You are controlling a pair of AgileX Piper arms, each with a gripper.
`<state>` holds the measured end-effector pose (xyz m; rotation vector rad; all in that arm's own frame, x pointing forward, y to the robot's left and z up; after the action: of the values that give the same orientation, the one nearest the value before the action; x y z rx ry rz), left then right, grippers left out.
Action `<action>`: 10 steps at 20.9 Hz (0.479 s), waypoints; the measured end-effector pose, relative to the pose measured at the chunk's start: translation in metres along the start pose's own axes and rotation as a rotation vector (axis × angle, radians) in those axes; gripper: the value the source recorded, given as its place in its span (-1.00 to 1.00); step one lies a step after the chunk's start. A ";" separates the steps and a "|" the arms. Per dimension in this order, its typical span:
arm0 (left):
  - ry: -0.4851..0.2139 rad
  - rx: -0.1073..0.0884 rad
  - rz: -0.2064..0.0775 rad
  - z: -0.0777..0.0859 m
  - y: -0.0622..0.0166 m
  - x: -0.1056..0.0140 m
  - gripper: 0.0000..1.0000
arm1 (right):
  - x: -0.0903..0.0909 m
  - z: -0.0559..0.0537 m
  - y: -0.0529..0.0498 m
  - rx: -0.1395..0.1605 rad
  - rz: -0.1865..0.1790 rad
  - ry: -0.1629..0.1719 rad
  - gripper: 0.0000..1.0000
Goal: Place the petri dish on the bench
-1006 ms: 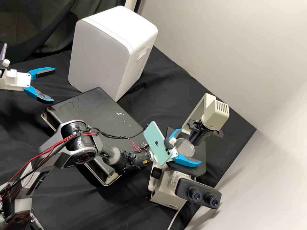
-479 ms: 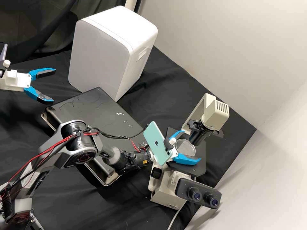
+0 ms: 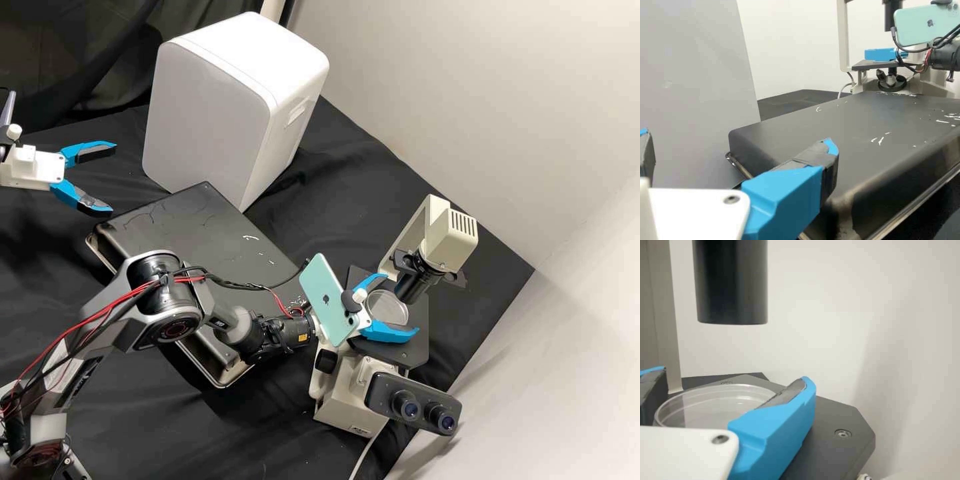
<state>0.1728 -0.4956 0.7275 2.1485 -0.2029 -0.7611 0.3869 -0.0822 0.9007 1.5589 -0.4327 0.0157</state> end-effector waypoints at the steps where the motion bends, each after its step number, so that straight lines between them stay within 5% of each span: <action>1: 0.000 0.000 0.000 0.000 0.0000 0.000 1.00 | 0.000 0.000 0.000 0.000 0.000 0.000 -1.00; 10: 0.001 -0.001 -0.006 0.000 -0.0012 0.000 1.00 | -0.032 -0.004 0.001 0.063 -0.015 0.008 -1.00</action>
<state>0.1731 -0.4949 0.7265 2.1491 -0.1955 -0.7637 0.3579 -0.0695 0.8927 1.6232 -0.4178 0.0242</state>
